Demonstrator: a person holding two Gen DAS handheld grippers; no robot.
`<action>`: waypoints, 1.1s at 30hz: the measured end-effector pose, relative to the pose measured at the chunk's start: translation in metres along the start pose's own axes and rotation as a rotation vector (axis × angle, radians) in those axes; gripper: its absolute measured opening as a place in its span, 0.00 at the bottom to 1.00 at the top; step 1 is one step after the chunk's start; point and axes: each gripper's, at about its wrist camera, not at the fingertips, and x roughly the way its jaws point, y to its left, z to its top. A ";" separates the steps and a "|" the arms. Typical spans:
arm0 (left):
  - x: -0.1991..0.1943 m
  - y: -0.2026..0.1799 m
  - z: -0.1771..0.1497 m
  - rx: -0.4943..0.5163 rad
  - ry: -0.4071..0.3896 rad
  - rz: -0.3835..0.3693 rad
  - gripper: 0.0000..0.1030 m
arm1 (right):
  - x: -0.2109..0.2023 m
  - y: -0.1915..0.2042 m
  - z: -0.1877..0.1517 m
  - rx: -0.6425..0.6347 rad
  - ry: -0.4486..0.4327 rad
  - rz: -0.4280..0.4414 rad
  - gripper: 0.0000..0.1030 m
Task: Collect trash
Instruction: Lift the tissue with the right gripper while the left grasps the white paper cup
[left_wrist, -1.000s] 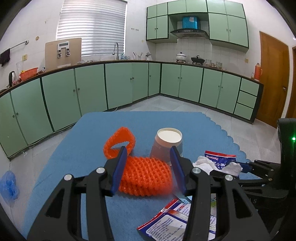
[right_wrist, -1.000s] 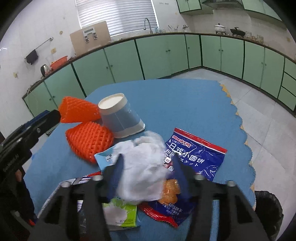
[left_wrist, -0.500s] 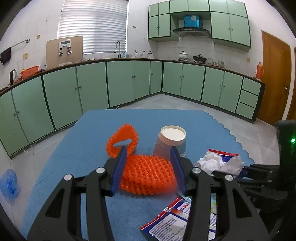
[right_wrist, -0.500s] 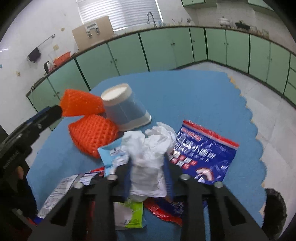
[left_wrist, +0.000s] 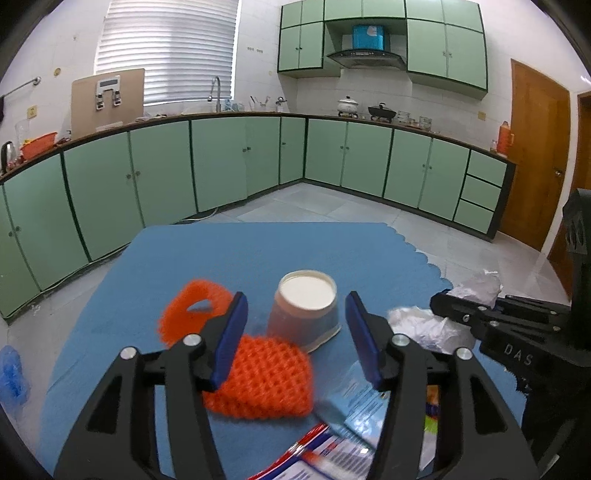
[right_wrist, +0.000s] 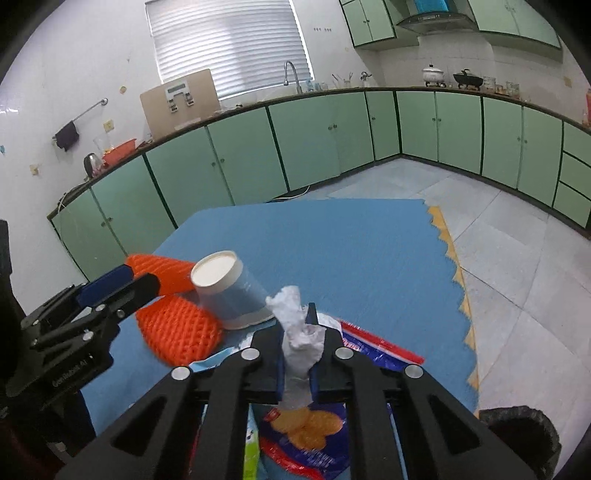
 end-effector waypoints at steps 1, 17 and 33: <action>0.003 -0.001 0.001 0.000 0.004 -0.001 0.56 | 0.001 -0.001 0.001 0.003 0.000 0.000 0.09; 0.059 -0.004 0.011 -0.025 0.116 0.017 0.62 | 0.017 -0.022 0.002 0.030 0.023 -0.002 0.09; 0.062 -0.006 0.018 -0.006 0.115 0.032 0.50 | 0.005 -0.025 0.005 0.042 -0.005 0.005 0.09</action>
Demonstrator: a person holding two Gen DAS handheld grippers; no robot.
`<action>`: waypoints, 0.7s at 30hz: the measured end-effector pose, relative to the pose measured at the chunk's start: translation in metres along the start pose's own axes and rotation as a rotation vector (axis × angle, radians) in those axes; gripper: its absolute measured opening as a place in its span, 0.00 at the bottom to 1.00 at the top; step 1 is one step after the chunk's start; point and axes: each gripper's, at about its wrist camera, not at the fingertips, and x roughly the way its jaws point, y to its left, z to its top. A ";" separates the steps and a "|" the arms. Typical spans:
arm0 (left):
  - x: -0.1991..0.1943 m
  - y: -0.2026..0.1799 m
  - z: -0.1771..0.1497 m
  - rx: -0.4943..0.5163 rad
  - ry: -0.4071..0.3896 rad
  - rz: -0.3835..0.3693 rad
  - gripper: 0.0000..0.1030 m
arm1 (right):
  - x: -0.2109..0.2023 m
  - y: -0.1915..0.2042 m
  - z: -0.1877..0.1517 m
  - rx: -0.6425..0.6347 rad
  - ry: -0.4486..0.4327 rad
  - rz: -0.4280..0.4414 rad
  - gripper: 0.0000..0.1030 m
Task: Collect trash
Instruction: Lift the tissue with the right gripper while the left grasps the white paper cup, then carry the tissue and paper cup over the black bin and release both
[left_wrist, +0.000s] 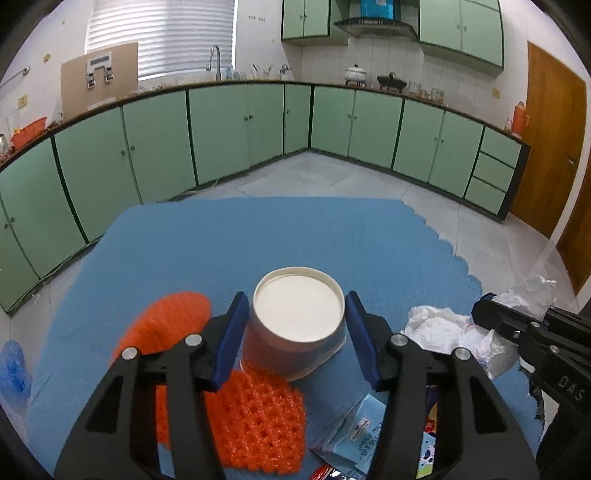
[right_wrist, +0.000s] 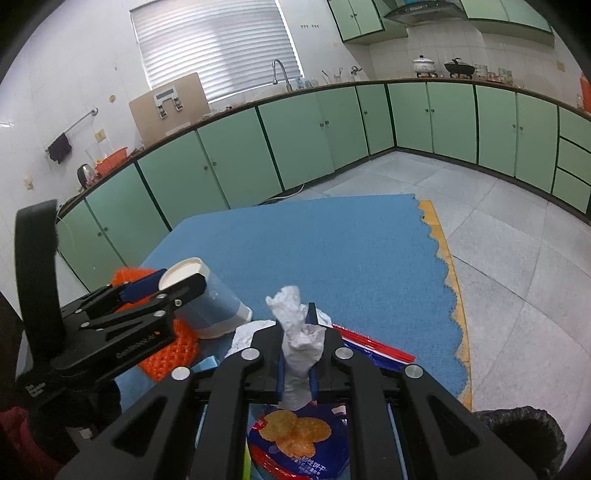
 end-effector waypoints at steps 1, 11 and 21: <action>-0.004 0.000 0.001 0.002 -0.013 0.003 0.50 | -0.003 0.000 0.002 -0.001 -0.006 -0.001 0.09; -0.050 -0.010 0.022 0.002 -0.121 -0.030 0.50 | -0.037 0.003 0.022 -0.010 -0.078 0.014 0.09; -0.084 -0.051 0.028 0.035 -0.186 -0.113 0.50 | -0.096 -0.009 0.032 -0.016 -0.176 -0.024 0.08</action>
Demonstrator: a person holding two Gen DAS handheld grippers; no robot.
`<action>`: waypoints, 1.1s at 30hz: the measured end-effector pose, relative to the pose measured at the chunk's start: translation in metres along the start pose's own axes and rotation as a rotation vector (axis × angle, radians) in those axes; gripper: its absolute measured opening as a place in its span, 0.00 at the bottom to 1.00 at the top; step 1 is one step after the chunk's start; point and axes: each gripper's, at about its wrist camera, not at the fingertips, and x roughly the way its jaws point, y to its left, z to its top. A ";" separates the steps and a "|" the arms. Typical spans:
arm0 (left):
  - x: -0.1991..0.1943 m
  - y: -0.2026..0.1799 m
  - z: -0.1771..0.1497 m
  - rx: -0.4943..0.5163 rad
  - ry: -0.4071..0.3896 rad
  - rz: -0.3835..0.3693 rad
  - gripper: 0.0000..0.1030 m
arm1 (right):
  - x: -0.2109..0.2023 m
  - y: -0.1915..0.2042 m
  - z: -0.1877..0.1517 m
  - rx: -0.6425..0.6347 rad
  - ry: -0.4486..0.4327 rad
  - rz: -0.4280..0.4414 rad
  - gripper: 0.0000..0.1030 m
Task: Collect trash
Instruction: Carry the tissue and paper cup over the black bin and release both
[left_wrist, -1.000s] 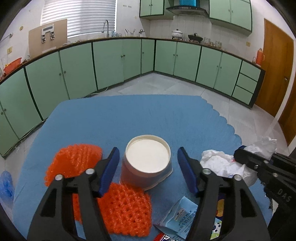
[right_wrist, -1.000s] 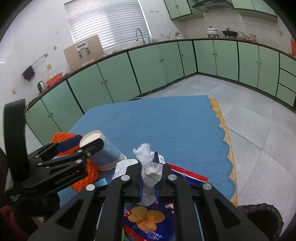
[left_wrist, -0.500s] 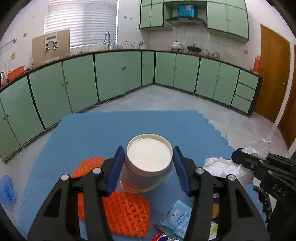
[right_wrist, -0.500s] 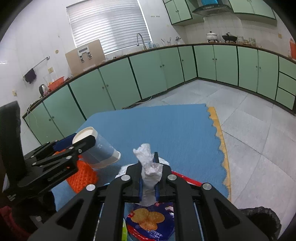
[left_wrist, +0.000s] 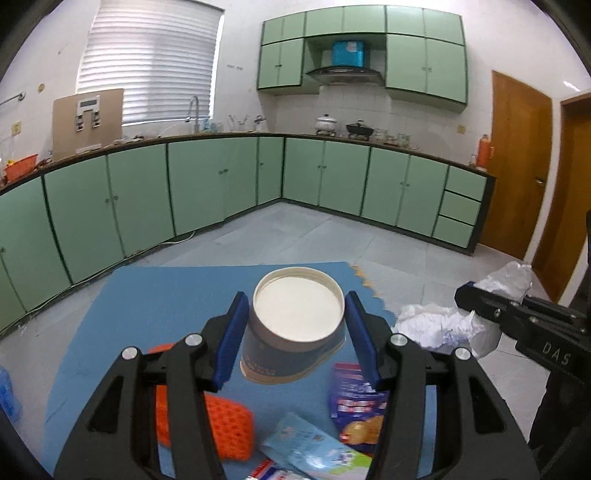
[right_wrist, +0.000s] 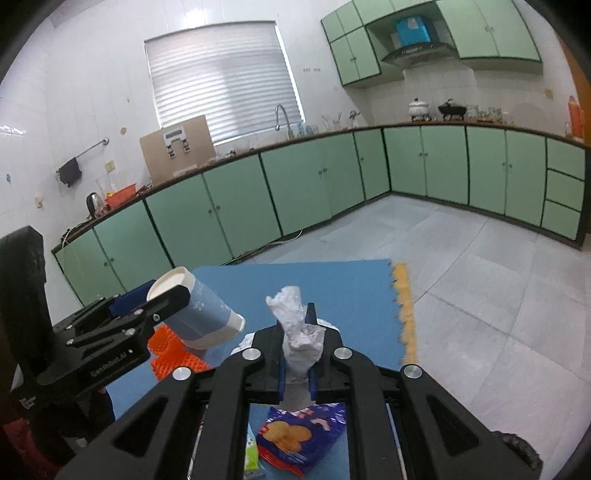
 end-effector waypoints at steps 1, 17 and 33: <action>-0.001 -0.007 0.000 0.006 -0.001 -0.012 0.50 | -0.006 -0.003 -0.001 0.003 -0.007 -0.009 0.08; -0.010 -0.158 -0.044 0.115 0.032 -0.265 0.50 | -0.120 -0.087 -0.053 0.101 -0.047 -0.263 0.08; 0.015 -0.290 -0.143 0.256 0.176 -0.462 0.50 | -0.187 -0.191 -0.150 0.298 0.024 -0.464 0.08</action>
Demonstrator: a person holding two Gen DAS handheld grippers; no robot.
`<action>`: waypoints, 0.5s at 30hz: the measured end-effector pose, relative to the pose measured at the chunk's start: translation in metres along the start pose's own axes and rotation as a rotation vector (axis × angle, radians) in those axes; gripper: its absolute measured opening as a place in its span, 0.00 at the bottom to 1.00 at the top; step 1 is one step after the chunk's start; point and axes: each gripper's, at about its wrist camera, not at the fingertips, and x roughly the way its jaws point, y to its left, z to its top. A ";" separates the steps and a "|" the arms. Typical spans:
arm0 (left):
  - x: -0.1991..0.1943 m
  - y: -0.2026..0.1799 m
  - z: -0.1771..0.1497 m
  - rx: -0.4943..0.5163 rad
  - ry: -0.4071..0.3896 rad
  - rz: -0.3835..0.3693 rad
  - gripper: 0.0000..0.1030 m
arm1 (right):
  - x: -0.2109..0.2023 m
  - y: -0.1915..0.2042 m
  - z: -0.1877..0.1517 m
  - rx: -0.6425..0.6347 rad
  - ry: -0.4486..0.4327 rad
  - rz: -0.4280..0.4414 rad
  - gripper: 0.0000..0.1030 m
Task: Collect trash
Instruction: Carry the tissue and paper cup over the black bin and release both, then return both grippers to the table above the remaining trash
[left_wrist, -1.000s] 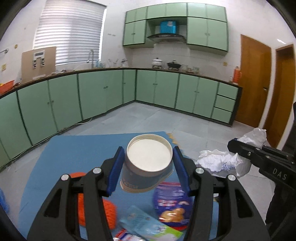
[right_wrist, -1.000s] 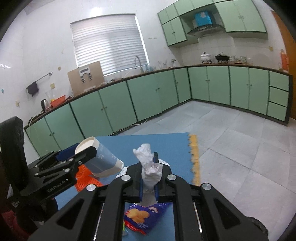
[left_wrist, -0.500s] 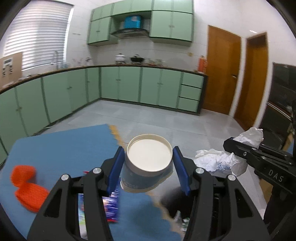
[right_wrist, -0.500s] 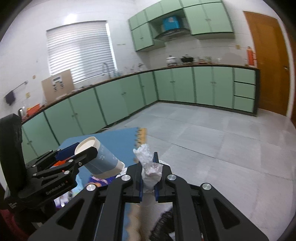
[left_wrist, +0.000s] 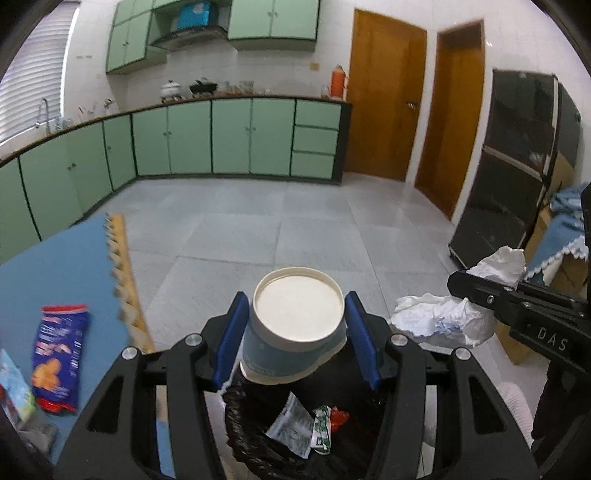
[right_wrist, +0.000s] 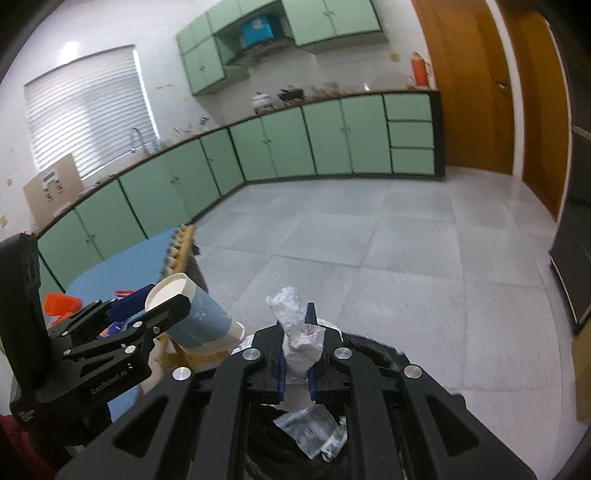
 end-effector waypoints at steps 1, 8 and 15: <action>0.005 0.001 0.000 0.002 0.010 -0.006 0.50 | 0.004 -0.006 -0.004 0.005 0.010 -0.006 0.08; 0.037 0.004 -0.011 -0.004 0.100 -0.041 0.52 | 0.026 -0.025 -0.017 0.029 0.078 -0.037 0.16; 0.042 0.013 -0.016 -0.022 0.126 -0.048 0.54 | 0.033 -0.040 -0.025 0.056 0.099 -0.065 0.43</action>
